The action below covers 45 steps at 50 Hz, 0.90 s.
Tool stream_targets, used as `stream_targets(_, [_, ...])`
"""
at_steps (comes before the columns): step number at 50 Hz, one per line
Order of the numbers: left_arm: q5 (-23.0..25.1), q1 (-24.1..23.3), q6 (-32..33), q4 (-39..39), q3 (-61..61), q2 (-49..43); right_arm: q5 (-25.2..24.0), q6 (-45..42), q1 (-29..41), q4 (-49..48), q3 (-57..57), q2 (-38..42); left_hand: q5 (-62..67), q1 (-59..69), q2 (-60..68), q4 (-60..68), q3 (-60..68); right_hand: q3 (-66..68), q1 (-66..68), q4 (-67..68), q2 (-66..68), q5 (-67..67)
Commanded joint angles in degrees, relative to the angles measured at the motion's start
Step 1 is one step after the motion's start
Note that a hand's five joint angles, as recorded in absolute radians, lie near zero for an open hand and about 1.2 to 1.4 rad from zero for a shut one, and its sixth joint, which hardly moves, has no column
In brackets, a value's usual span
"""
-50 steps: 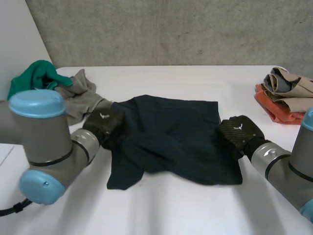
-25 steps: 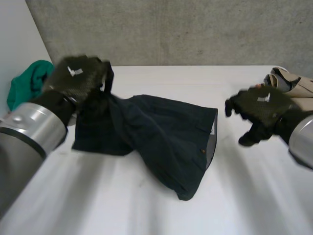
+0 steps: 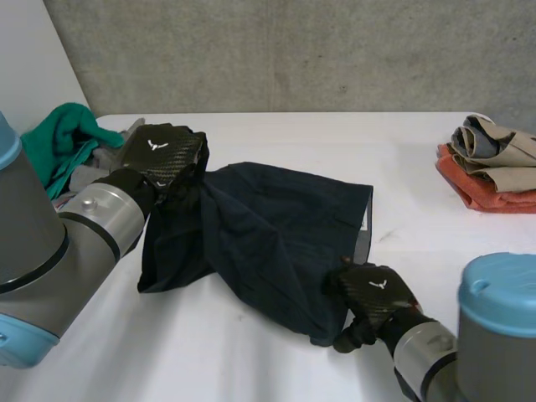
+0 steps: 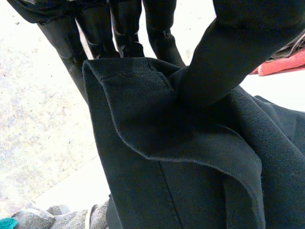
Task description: Fold the laundry.
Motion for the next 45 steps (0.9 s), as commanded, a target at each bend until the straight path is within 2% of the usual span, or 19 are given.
stream_targets(1, [0.1, 0.0, -0.1, 0.0, -0.3, -0.1, 1.6, 2.0, 2.5, -1.6, -2.1, 4.2, 13.4, 15.8, 11.4, 11.4, 12.0, 2.2, 1.5, 2.4, 1.0, 3.7])
stream_targets(16, [0.0, 0.1, -0.1, -0.1, -0.6, 0.0, 1.8, 2.7, 5.3, -2.5, -6.0, 9.0, 13.4, 15.8, 11.4, 11.4, 12.0, -1.9, -2.6, -1.6, -3.0, -0.3])
stream_targets(19, [0.0, 0.1, -0.3, -0.1, -0.6, 0.0, 2.9, 2.7, 6.8, -4.1, -7.3, 11.3, 13.4, 15.8, 11.4, 11.4, 12.0, 1.1, 0.4, 1.4, 0.0, 2.7])
stream_targets(20, [-0.1, 0.1, -0.3, -0.1, -0.7, 0.0, 3.5, 2.7, 7.1, -4.6, -7.6, 11.8, 13.4, 15.8, 11.4, 11.4, 12.0, 4.3, 3.6, 4.5, 3.2, 5.8])
stream_targets(21, [-0.1, 0.1, -0.4, -0.1, -0.7, 0.0, 5.6, 2.7, 7.5, -5.2, -8.3, 12.9, 13.4, 15.8, 11.4, 11.4, 12.0, 19.8, 19.1, 20.1, 18.7, 21.4])
stream_targets(24, [-0.2, 0.1, -0.5, -0.1, -0.7, 0.2, 9.7, 2.7, 7.1, -5.5, -9.7, 13.8, 13.4, 15.8, 11.4, 11.4, 12.0, 47.8, 47.1, 48.0, 46.7, 49.3])
stream_targets(25, [-0.2, 0.0, -0.5, -0.1, -0.7, 0.3, 12.0, 2.4, 6.7, -5.3, -10.5, 13.6, 13.4, 15.8, 11.4, 11.4, 12.0, 47.9, 47.2, 48.1, 46.7, 49.4])
stream_targets(28, [-0.2, -0.1, -0.6, -0.6, -0.7, 0.9, 14.5, 1.4, 6.1, -4.9, -10.8, 12.4, 13.4, 15.8, 11.4, 11.4, 12.0, 47.9, 47.2, 48.1, 46.7, 49.4])
stream_targets(32, [-0.2, -0.2, -0.5, -1.4, -0.9, 3.1, 13.8, -6.8, 4.4, -1.8, -11.4, 1.5, 13.4, 15.8, 11.4, 11.4, 12.0, 47.9, 47.2, 48.1, 46.7, 49.4])
stream_targets(33, [-0.2, -0.2, -0.5, -1.8, -1.0, 4.0, 12.6, -13.9, 1.9, 1.9, -12.0, -3.5, 13.4, 15.8, 11.4, 11.4, 12.0, 47.9, 47.2, 48.1, 46.7, 49.4])
stream_targets(38, [0.2, -0.2, -0.3, -8.8, -1.9, 10.5, 9.5, -34.9, -6.8, 11.4, -14.9, -12.7, 13.4, 15.8, 11.4, 11.4, 12.0, 47.9, 47.2, 48.1, 46.7, 49.4])
stream_targets(41, [0.5, -0.3, -0.2, -15.4, -2.0, 14.1, 9.9, -40.8, -8.2, 15.4, -19.1, -16.9, 13.4, 15.8, 11.4, 11.4, 12.0, 47.9, 47.2, 48.1, 46.7, 49.4])
stream_targets(45, [1.1, -1.3, 0.1, -22.9, -2.1, 16.8, 9.1, -41.9, -8.7, 23.0, -24.8, -18.9, 13.4, 15.8, 11.4, 11.4, 12.0, 47.9, 47.2, 48.1, 46.7, 49.4])
